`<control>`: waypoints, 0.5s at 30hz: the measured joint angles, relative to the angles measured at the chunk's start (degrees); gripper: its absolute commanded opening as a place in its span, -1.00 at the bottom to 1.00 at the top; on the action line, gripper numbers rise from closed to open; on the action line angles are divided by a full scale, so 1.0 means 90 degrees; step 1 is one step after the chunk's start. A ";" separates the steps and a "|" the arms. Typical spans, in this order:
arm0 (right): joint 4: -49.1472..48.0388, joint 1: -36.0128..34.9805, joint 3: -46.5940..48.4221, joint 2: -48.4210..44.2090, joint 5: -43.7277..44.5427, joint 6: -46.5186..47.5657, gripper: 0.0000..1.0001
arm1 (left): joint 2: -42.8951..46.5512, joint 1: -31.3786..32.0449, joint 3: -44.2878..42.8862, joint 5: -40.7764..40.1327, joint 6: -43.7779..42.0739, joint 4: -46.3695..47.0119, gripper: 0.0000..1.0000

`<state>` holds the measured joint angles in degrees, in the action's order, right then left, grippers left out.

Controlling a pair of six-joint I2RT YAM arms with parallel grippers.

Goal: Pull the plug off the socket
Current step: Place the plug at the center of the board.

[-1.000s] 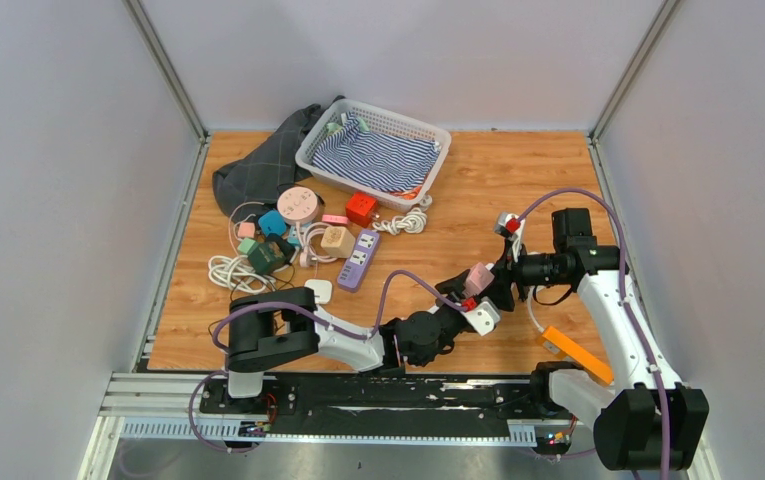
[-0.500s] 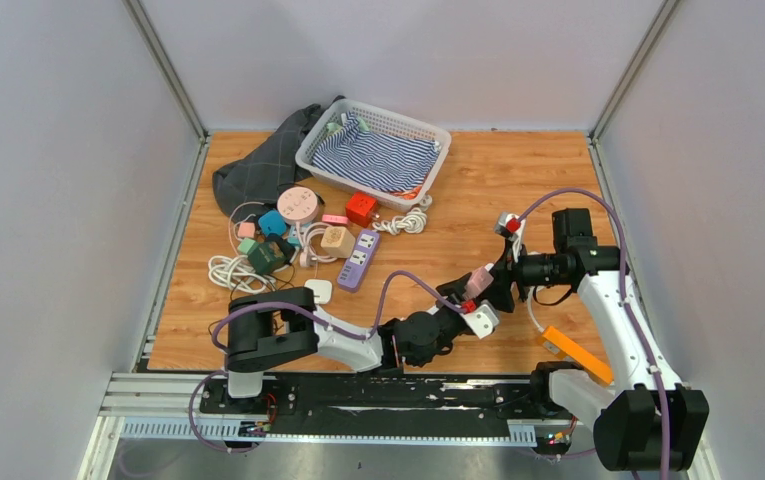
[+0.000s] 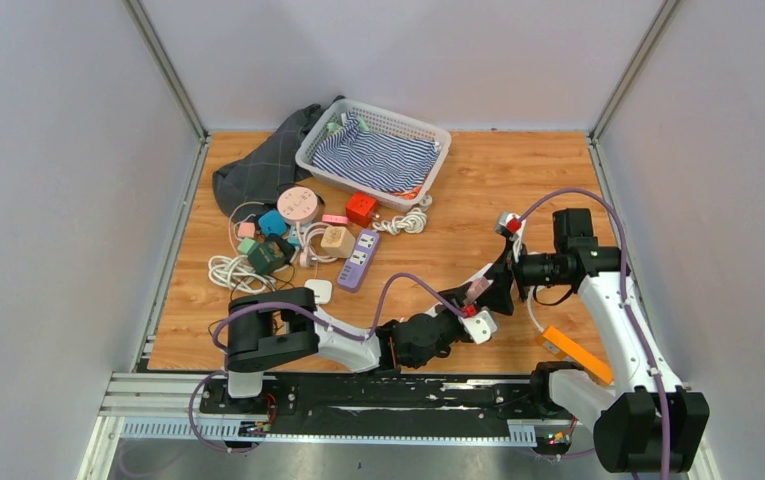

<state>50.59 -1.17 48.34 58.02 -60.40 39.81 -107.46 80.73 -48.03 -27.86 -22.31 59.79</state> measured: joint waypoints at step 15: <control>-0.0022 0.0398 0.0000 -0.0406 0.0078 0.0012 0.80 | 0.0911 -0.0765 0.0865 0.0585 0.2035 -0.1090 -1.00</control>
<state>50.39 2.42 48.34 54.37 -59.70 39.92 -99.26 73.84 -40.25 -22.59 -3.99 49.98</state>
